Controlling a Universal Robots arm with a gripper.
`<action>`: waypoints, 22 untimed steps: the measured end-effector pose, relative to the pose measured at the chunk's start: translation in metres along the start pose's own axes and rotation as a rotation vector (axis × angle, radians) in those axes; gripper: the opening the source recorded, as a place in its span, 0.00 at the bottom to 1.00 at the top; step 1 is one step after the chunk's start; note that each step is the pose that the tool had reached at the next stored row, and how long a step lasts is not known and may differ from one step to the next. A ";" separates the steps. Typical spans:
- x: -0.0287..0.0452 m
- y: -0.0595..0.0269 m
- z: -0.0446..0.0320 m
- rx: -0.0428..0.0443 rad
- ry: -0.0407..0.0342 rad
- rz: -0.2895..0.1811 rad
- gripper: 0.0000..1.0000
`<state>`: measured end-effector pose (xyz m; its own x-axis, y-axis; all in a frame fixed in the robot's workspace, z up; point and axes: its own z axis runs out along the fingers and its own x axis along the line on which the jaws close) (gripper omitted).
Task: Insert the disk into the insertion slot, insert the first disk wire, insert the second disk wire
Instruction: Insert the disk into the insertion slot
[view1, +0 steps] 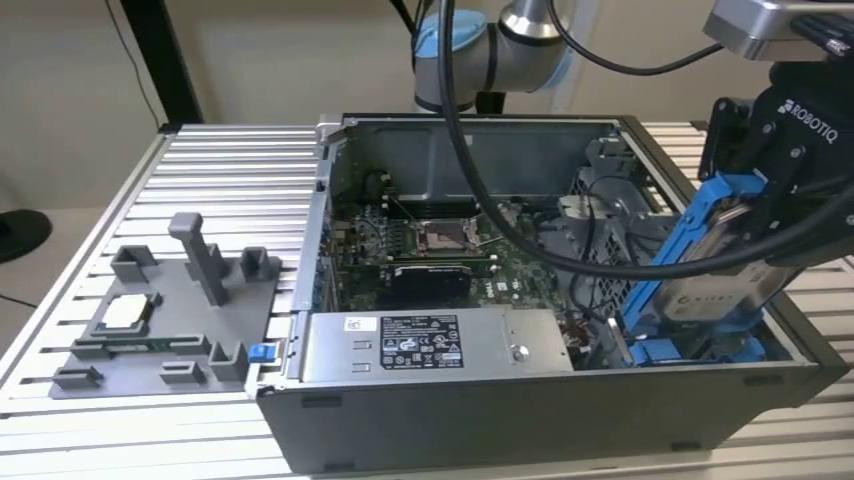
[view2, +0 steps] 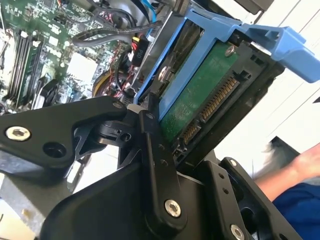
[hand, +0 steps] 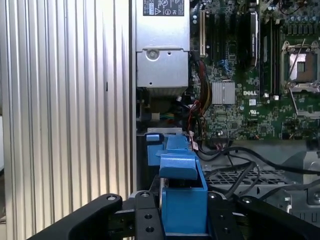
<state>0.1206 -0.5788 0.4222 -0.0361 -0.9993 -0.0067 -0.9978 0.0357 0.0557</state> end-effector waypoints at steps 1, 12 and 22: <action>-0.0002 0.0000 0.0006 0.0000 -0.0011 -0.001 0.00; -0.0008 -0.0025 0.0078 -0.0005 -0.0141 -0.015 0.00; -0.0008 -0.0050 0.0150 -0.0006 -0.0169 -0.015 0.00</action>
<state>0.1248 -0.5781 0.4069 -0.0222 -0.9995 -0.0245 -0.9982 0.0208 0.0561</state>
